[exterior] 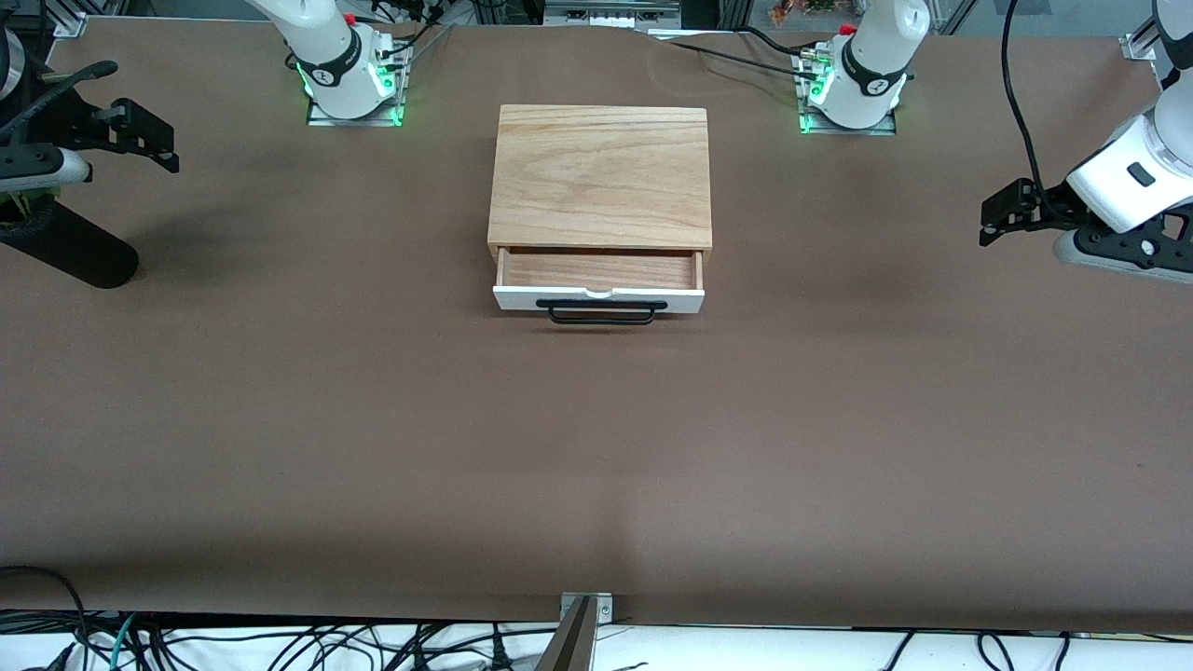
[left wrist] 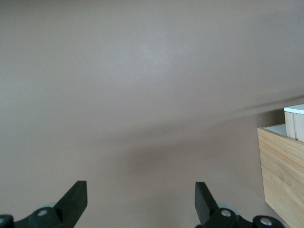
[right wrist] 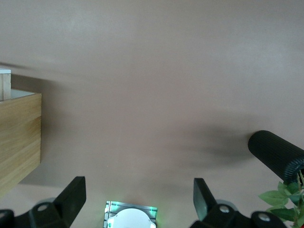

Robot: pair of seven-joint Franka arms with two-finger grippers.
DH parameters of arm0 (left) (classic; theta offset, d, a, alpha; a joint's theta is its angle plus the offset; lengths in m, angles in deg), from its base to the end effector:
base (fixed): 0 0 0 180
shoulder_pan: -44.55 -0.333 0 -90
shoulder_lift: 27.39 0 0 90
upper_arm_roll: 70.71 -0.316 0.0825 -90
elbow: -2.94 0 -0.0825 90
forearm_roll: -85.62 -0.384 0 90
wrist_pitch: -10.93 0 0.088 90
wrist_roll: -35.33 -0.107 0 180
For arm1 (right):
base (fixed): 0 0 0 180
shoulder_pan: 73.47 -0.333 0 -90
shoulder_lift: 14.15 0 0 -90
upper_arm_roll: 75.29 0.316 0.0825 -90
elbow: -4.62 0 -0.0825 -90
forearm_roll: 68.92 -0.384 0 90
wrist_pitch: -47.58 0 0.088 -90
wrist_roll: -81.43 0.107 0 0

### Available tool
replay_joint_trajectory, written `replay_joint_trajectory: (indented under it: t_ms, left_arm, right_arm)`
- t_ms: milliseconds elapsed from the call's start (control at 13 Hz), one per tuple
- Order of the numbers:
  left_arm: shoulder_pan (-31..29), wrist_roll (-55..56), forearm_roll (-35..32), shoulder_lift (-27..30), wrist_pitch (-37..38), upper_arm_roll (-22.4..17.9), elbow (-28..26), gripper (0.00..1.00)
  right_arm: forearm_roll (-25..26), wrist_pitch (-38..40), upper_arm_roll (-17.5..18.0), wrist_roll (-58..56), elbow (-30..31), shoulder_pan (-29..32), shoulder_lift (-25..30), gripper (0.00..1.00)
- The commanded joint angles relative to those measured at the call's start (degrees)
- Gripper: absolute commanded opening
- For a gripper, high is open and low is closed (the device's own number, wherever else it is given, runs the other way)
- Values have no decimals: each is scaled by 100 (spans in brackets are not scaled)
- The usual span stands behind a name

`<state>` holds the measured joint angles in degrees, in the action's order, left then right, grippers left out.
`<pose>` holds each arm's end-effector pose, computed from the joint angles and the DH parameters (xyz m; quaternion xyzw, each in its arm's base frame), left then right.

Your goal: Close drawer with both arms simultaneously

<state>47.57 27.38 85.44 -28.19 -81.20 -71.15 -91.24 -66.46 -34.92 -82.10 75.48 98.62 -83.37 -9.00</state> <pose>0.5586 -0.0249 0.5854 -0.9955 0.0918 0.0249 0.0005 0.5116 0.0197 0.6290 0.9953 0.0776 -0.0561 0.0147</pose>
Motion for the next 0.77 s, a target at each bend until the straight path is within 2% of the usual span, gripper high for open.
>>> replay_joint_trajectory:
  t_ms: [0, 692]
  left_arm:
    - [-30, 4, -61, 10, 99, 44, 84, 100]
    - [-30, -49, -26, -61, 99, 44, 67, 100]
  right_arm:
    - [-88, 93, -5, -20, 39, 32, 74, 100]
    - [-105, 111, -57, -204, 118, 41, 74, 100]
